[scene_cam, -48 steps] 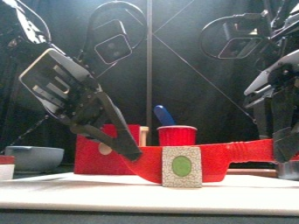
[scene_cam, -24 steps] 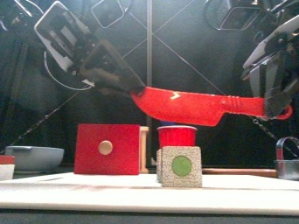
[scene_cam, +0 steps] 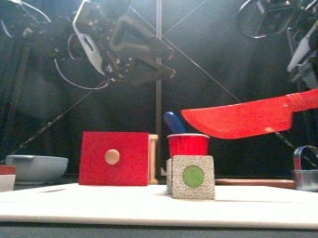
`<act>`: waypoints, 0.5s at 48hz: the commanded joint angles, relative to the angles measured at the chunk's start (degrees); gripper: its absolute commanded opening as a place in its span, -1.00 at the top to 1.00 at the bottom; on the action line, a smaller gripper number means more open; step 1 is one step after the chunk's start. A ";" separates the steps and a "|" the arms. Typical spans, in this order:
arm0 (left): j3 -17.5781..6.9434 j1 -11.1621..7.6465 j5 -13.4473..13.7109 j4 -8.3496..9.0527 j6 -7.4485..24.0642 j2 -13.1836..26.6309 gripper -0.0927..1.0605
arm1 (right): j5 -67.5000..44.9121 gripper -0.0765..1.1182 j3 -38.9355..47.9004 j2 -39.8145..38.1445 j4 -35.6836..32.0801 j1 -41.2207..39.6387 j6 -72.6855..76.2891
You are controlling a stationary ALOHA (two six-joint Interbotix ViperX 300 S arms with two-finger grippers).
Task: Place sushi on board then cut the sushi with the knife then place the pieces on the plate
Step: Cut the sushi into 4 pieces
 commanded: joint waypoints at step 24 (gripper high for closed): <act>-0.26 0.09 -0.79 0.09 2.55 0.97 -0.71 | 0.44 0.18 4.48 -7.12 3.96 -3.69 47.55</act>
